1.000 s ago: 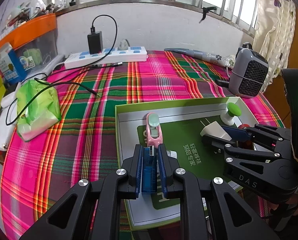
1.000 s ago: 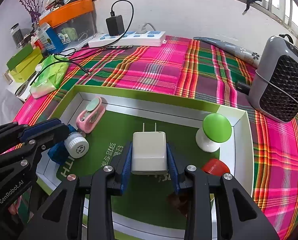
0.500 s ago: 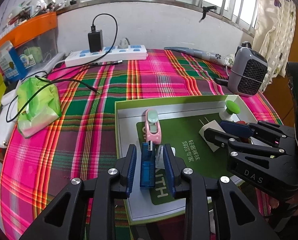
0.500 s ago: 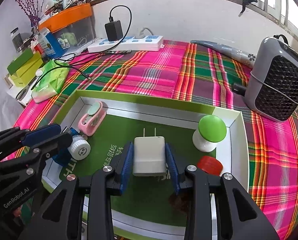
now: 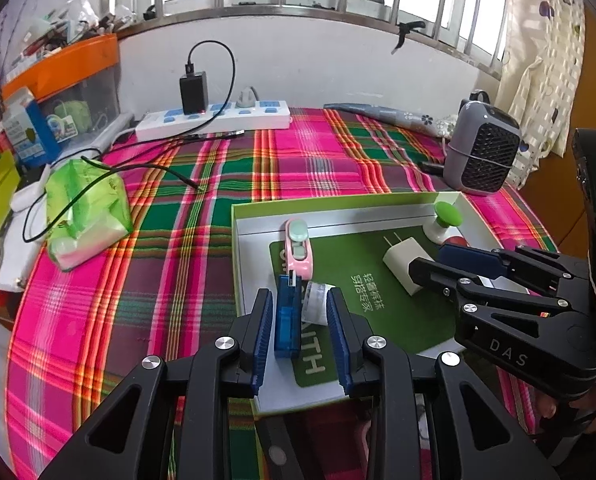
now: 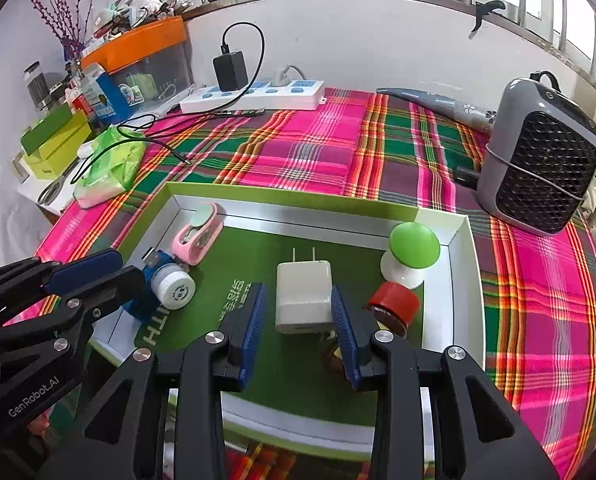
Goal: Organize rigid objects
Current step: 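Lower the USB stick and charger into the tray and open both tools, then move both tools back toward the black case and white panda ball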
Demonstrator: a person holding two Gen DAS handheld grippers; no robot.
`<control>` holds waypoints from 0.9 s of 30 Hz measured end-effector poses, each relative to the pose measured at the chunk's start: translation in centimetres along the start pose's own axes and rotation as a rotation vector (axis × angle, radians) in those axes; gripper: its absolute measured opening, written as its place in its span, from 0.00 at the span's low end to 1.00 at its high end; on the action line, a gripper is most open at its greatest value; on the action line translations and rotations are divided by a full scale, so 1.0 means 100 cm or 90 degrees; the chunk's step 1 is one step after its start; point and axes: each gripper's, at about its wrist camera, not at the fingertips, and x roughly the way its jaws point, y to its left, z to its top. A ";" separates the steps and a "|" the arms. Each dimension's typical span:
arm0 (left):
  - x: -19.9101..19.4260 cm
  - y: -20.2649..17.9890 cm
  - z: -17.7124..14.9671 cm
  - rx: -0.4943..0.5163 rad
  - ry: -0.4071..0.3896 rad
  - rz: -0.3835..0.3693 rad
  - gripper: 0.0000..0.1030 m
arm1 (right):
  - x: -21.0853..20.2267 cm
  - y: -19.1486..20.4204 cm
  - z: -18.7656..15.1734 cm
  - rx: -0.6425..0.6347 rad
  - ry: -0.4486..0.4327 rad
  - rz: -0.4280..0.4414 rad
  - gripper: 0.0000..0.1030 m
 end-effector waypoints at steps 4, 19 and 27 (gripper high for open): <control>-0.010 0.001 -0.005 -0.004 -0.007 -0.001 0.27 | -0.011 0.002 -0.004 0.000 -0.012 0.005 0.36; -0.038 0.011 -0.028 -0.024 -0.023 -0.003 0.30 | -0.039 0.014 -0.030 -0.003 -0.035 0.015 0.38; -0.048 0.020 -0.042 -0.043 -0.028 -0.004 0.30 | -0.051 0.020 -0.047 -0.008 -0.043 0.034 0.38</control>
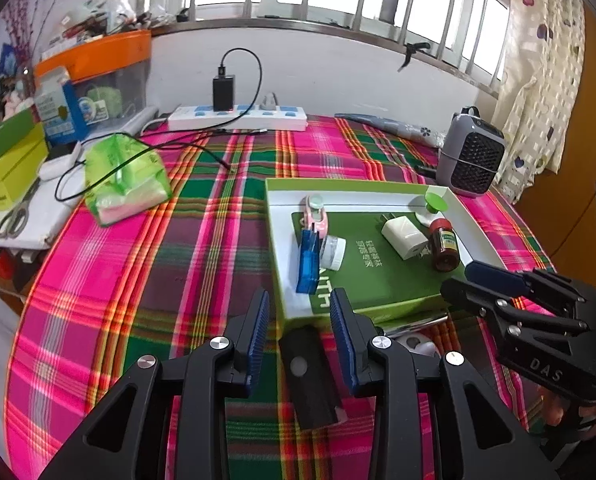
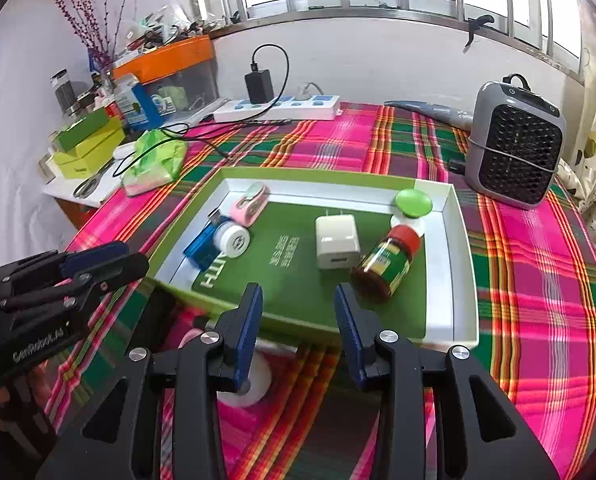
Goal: Organize rigid objects
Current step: 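Move both tools back toward the black case and white panda ball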
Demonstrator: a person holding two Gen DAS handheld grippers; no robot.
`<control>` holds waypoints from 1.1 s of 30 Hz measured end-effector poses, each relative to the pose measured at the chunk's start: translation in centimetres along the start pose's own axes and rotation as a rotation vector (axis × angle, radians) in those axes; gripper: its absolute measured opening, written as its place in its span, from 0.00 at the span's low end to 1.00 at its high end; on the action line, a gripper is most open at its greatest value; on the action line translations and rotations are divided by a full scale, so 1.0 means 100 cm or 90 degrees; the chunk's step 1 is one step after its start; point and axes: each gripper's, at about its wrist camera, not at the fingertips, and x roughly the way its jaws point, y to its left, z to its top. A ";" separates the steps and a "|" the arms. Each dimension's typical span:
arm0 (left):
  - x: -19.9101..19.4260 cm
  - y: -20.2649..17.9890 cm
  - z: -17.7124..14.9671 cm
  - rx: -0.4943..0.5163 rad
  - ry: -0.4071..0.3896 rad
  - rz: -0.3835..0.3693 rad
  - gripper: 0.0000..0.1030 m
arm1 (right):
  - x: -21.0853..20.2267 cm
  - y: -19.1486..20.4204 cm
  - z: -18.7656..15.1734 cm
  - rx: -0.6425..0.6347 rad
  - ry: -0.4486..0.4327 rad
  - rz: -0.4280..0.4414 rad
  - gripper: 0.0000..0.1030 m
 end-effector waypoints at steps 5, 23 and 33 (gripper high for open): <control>-0.004 0.009 -0.011 -0.016 0.003 -0.001 0.32 | -0.005 0.007 -0.012 -0.008 0.000 0.025 0.47; -0.010 0.035 -0.035 -0.063 0.004 -0.039 0.35 | 0.010 0.026 -0.036 -0.017 0.042 0.023 0.48; -0.010 0.043 -0.039 -0.080 0.007 -0.063 0.36 | 0.020 0.032 -0.037 -0.023 0.056 0.008 0.48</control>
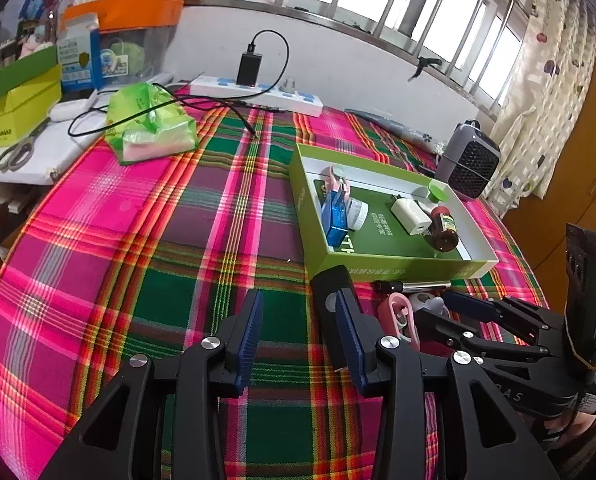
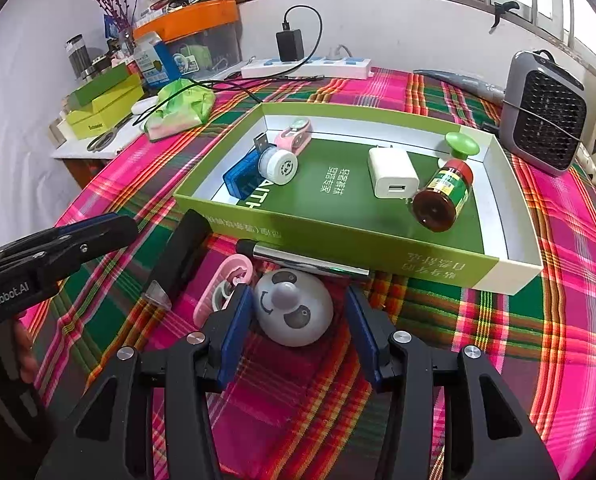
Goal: Organize rigid objects
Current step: 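Move both tools back toward the black case and white panda ball, then close the left tool on the black case while the right tool reaches the white panda ball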
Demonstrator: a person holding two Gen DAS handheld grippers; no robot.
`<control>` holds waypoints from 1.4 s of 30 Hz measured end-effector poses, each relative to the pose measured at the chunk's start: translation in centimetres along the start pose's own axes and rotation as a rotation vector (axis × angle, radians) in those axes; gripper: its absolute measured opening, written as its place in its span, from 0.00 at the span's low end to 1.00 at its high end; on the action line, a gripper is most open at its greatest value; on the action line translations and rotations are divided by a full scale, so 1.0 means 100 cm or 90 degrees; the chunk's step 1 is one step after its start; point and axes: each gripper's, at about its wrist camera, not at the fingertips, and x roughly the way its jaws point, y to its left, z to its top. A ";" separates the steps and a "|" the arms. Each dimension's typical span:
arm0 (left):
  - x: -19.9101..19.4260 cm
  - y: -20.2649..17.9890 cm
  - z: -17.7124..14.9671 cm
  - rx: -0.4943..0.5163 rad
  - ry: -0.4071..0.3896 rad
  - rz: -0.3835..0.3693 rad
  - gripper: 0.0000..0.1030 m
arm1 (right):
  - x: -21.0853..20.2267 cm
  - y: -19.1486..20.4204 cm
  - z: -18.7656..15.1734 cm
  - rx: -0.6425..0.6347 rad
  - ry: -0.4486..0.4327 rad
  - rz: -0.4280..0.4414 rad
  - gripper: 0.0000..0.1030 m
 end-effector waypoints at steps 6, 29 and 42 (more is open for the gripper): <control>0.001 0.001 -0.001 -0.001 0.004 -0.010 0.36 | 0.006 0.002 0.000 -0.003 0.009 -0.022 0.48; 0.012 -0.020 -0.001 0.027 0.033 -0.031 0.42 | 0.001 0.005 -0.008 -0.036 0.005 -0.062 0.41; 0.028 -0.035 -0.002 0.049 0.057 0.019 0.42 | -0.013 -0.008 -0.013 -0.010 -0.010 -0.047 0.41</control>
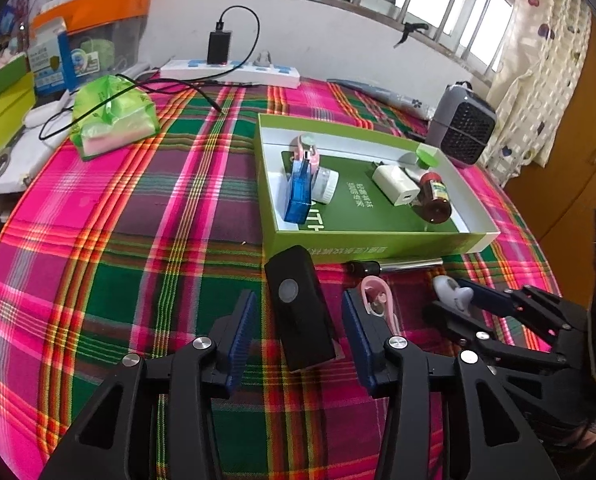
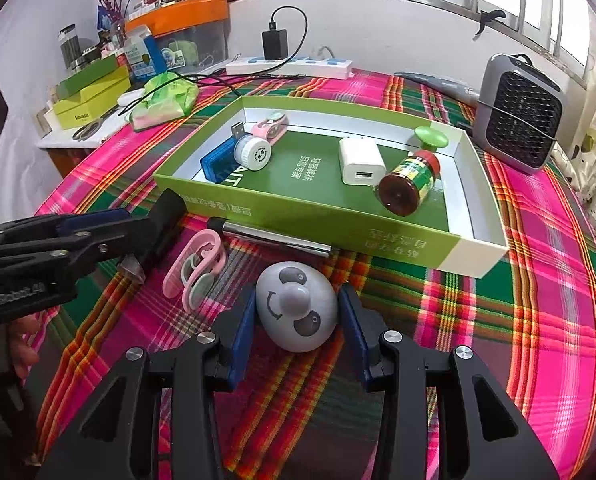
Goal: Organize rigid objects
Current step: 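Close the left tool on the black case while the right tool reaches the white panda ball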
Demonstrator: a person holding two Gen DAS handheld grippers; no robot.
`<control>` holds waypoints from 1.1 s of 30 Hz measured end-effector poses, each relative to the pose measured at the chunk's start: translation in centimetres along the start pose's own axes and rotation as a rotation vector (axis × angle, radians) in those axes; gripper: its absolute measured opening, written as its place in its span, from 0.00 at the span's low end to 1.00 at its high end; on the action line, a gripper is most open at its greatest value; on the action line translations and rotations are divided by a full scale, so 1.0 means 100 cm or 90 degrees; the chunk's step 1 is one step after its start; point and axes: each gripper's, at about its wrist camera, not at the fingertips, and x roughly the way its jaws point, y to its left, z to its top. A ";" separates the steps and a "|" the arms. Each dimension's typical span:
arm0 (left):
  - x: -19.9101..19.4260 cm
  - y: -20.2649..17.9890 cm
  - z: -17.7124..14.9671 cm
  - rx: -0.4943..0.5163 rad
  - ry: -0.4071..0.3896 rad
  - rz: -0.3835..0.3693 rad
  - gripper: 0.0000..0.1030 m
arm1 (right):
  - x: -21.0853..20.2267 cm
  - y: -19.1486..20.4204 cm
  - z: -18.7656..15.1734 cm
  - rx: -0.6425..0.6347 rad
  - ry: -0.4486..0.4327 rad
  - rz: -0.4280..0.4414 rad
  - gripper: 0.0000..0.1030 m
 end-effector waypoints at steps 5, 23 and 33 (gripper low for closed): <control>0.009 -0.004 0.000 0.008 0.015 0.023 0.42 | -0.004 -0.006 -0.001 0.010 -0.006 0.005 0.41; 0.017 -0.007 0.003 0.032 0.012 0.078 0.42 | -0.004 -0.015 -0.002 0.028 -0.009 0.027 0.41; 0.016 -0.003 0.003 0.021 0.007 0.074 0.28 | -0.003 -0.016 -0.002 0.029 -0.009 0.028 0.41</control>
